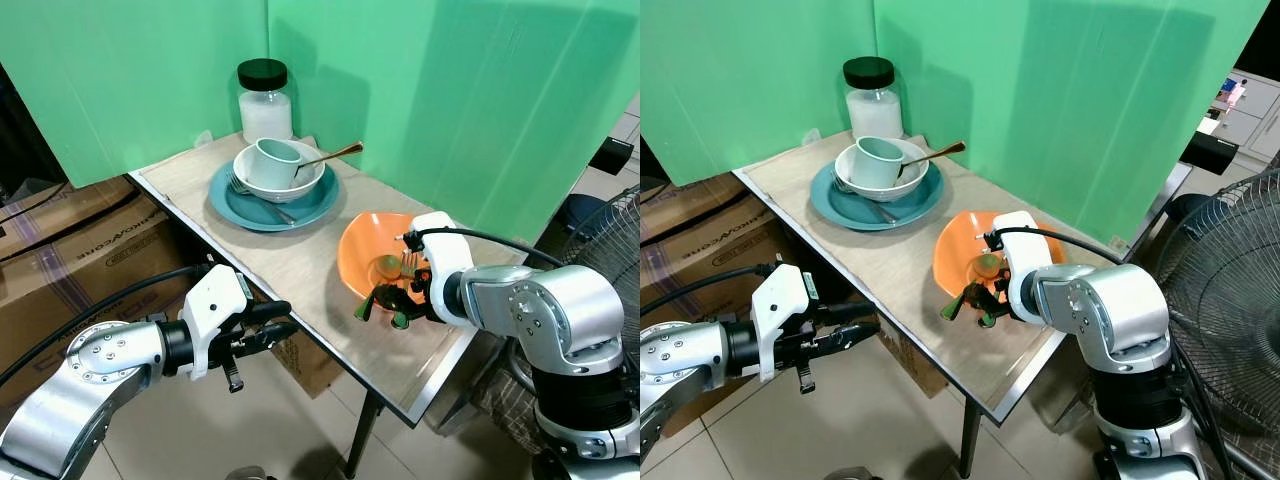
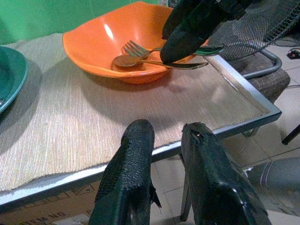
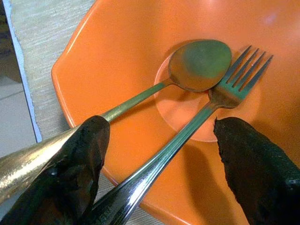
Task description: Setting the table
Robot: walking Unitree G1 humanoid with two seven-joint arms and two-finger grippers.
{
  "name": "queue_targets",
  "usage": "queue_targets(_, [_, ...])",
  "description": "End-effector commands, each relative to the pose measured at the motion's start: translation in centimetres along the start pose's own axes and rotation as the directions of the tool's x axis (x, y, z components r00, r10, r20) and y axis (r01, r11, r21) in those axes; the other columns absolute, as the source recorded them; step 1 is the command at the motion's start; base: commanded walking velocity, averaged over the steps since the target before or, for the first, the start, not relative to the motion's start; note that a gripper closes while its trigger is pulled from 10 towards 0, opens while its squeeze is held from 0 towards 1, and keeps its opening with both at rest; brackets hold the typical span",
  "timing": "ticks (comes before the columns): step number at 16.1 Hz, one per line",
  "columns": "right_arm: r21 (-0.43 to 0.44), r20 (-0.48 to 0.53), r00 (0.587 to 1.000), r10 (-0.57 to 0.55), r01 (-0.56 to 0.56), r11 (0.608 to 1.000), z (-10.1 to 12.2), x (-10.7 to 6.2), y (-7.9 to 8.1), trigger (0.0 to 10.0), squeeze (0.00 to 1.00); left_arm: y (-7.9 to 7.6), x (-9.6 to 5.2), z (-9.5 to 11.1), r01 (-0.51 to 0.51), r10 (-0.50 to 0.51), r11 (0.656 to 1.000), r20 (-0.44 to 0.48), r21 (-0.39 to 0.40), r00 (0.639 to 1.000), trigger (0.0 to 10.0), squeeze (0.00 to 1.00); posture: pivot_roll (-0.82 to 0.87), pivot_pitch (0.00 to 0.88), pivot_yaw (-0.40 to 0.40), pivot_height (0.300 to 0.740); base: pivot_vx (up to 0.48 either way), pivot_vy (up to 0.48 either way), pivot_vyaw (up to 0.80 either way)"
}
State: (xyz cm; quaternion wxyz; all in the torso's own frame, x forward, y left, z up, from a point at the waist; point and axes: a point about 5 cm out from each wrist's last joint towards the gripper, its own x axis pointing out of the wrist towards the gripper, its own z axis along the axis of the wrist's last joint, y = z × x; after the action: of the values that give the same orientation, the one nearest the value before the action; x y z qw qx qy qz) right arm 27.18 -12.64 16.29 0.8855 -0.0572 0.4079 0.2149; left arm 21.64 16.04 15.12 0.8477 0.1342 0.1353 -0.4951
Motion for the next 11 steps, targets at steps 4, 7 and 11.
queue_targets(4, [-0.001,-0.058,0.998,-0.020,0.020,1.000,-0.5,0.5,-0.4,10.0,0.00,0.2,-0.1,-0.4,-0.006,0.006,1.000,-0.029,0.005,1.000,10.0,0.00,0.09,0.000,-0.023,0.740,0.000,0.000,0.00])
queue_targets(7, [0.004,-0.071,0.996,-0.051,0.051,0.999,-0.4,0.7,-1.1,4.6,0.00,0.4,-0.3,-0.4,-0.016,0.016,1.000,-0.032,0.010,0.999,10.0,0.00,0.09,0.000,-0.021,0.740,0.000,0.000,0.00])
queue_targets(11, [0.007,-0.069,0.994,-0.081,0.082,0.997,-0.3,0.8,-2.2,0.0,0.00,0.7,-0.7,-0.5,-0.028,0.029,0.999,-0.039,0.014,0.999,10.0,0.00,0.09,0.000,-0.016,0.740,0.000,0.000,0.00])
